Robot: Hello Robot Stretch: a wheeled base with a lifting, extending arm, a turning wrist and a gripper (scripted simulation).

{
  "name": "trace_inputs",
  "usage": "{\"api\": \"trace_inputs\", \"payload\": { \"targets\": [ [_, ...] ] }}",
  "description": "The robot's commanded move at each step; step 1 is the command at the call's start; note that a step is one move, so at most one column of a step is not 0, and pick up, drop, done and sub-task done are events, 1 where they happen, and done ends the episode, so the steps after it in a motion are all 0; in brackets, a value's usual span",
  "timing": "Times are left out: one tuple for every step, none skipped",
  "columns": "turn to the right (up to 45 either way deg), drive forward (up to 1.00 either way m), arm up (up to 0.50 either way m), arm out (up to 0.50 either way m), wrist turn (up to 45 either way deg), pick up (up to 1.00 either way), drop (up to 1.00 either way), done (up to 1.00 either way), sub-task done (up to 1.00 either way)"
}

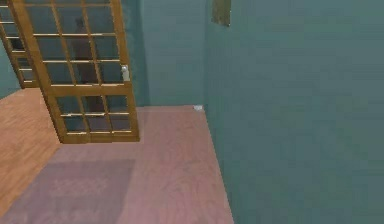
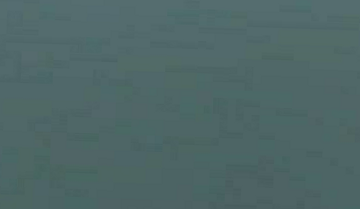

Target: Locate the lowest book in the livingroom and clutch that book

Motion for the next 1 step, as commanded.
{"api": "trace_inputs", "payload": {
  "targets": [
    [0.0,0.60,0.00,0.00,0.0,0.00,0.00,0.00,0.00]
  ]
}}
